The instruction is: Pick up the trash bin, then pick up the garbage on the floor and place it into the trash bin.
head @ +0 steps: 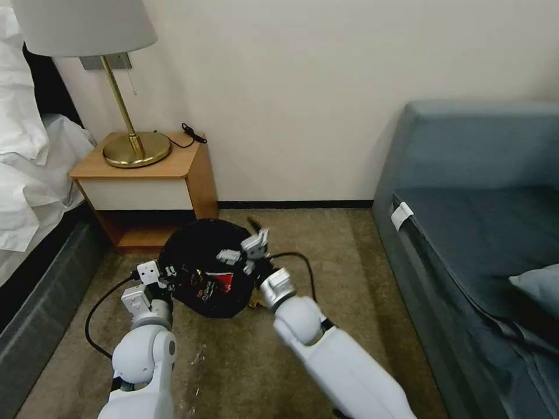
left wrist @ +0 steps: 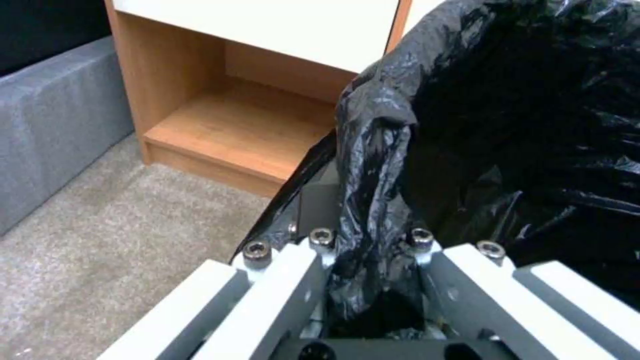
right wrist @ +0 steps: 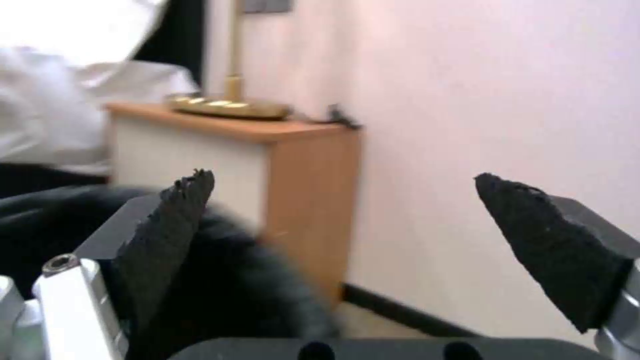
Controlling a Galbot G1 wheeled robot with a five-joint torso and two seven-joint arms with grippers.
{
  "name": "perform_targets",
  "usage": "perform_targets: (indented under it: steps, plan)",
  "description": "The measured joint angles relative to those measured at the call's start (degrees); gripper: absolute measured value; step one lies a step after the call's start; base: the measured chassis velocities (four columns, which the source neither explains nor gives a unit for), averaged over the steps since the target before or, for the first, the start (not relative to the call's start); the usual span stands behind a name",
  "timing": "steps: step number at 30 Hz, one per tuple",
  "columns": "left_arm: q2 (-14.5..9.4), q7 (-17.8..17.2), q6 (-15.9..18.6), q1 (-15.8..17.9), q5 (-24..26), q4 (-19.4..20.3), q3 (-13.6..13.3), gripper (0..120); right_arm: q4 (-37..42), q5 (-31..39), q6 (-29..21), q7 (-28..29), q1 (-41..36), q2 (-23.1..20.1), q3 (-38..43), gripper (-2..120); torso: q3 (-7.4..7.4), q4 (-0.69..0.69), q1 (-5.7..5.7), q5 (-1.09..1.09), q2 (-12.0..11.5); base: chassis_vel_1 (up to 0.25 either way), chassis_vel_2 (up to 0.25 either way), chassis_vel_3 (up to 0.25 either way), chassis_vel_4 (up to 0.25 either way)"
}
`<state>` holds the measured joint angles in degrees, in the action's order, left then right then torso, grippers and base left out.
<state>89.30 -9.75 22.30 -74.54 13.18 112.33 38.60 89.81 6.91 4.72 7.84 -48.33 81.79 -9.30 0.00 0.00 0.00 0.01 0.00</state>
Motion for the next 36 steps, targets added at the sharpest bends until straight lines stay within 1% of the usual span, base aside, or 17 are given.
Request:
perform_targets:
  steps: [2,4,7,12,16,19,20,22,23,26,27,29,30,33,34,35,36]
  plan:
    - [-0.16,0.08,-0.02,-0.11,0.16,0.01,0.07,3,-0.07,0.01,-0.26,0.38,0.48,-0.23,2.13,100,0.0,0.0,0.0,0.0,0.0,0.0,0.0,0.0,0.0]
    - [-0.56,0.12,-0.04,-0.16,0.76,0.12,0.57,3,-0.87,1.04,-2.5,1.7,1.21,-0.97,5.98,100,0.0,0.0,0.0,0.0,0.0,0.0,0.0,0.0,0.0]
    - [-1.07,0.11,-0.05,-0.29,1.26,0.32,0.97,3,-2.72,1.62,-4.45,3.26,1.69,-2.3,8.61,100,0.0,0.0,0.0,0.0,0.0,0.0,0.0,0.0,0.0]
    - [-1.51,0.08,-0.05,-0.48,1.71,0.53,1.27,3,-5.09,1.64,-4.62,3.02,1.73,-3.59,10.21,100,0.0,0.0,0.0,0.0,0.0,0.0,0.0,0.0,0.0]
    - [-1.69,0.04,-0.05,-0.61,1.92,0.75,1.48,3,-8.61,0.95,-3.45,0.75,1.98,-4.19,11.9,100,0.0,-0.01,0.0,0.0,0.0,0.0,0.0,0.0,0.0]
    - [-1.9,0.03,0.03,-0.92,2.14,1.26,1.65,3,-13.66,0.3,-1.97,-4.38,3.08,-4.57,12.31,100,0.0,-0.01,0.0,0.0,0.0,0.0,0.0,0.0,0.0]
    - [-1.9,0.03,0.03,-0.92,2.14,1.26,1.65,3,-13.66,0.3,-1.97,-4.38,3.08,-4.57,12.31,100,0.0,-0.01,0.0,0.0,0.0,0.0,0.0,0.0,0.0]
    - [-2.02,0.0,0.17,-1.21,2.26,1.59,1.82,3,-17.56,-0.62,-1.16,-8.17,4.01,-4.66,12.18,100,0.0,0.0,0.0,0.0,0.0,0.0,0.0,0.0,0.0]
    - [-2.02,0.0,0.17,-1.21,2.26,1.59,1.82,3,-17.56,-0.62,-1.16,-8.17,4.01,-4.66,12.18,100,0.0,0.0,0.0,0.0,0.0,0.0,0.0,0.0,0.0]
    - [-2.1,-0.06,0.24,-1.65,2.37,1.85,2.2,3,-23.49,-2.58,-0.54,-13.97,5.91,-4.51,12.01,100,0.0,0.0,0.0,0.0,0.0,0.0,0.0,0.0,0.0]
    - [-2.1,-0.06,0.24,-1.65,2.37,1.85,2.2,3,-23.49,-2.58,-0.54,-13.97,5.91,-4.51,12.01,100,0.0,0.0,0.0,0.0,0.0,0.0,0.0,0.0,0.0]
    - [-2.25,-0.07,0.27,-1.87,2.52,1.9,2.38,3,-27.58,-5.39,0.76,-18.1,7.46,-4.46,12.06,100,0.0,0.0,0.0,-0.01,0.0,0.0,0.0,0.0,0.0]
    - [-2.25,-0.07,0.27,-1.87,2.52,1.9,2.38,3,-27.58,-5.39,0.76,-18.1,7.46,-4.46,12.06,100,0.0,0.0,0.0,-0.01,0.0,0.0,0.0,0.0,0.0]
    - [-2.23,-0.1,0.27,-1.88,2.71,1.9,2.55,3,-31.66,-9.36,0.87,-24.96,9.34,-4.27,12.87,100,0.0,0.0,0.0,-0.01,0.0,0.0,0.0,0.0,0.0]
    - [-2.23,-0.1,0.27,-1.88,2.71,1.9,2.55,3,-31.66,-9.36,0.87,-24.96,9.34,-4.27,12.87,100,0.0,0.0,0.0,-0.01,0.0,0.0,0.0,0.0,0.0]
    - [-2.15,-0.09,0.27,-1.87,2.75,1.9,2.57,3,-32.89,-11.12,1.11,-28.51,9.93,-4.16,13.25,100,0.0,0.0,0.0,-0.01,0.0,0.0,0.0,0.0,0.0]
    - [-2.15,-0.09,0.27,-1.87,2.75,1.9,2.57,3,-32.89,-11.12,1.11,-28.51,9.93,-4.16,13.25,100,0.0,0.0,0.0,-0.01,0.0,0.0,0.0,0.0,0.0]
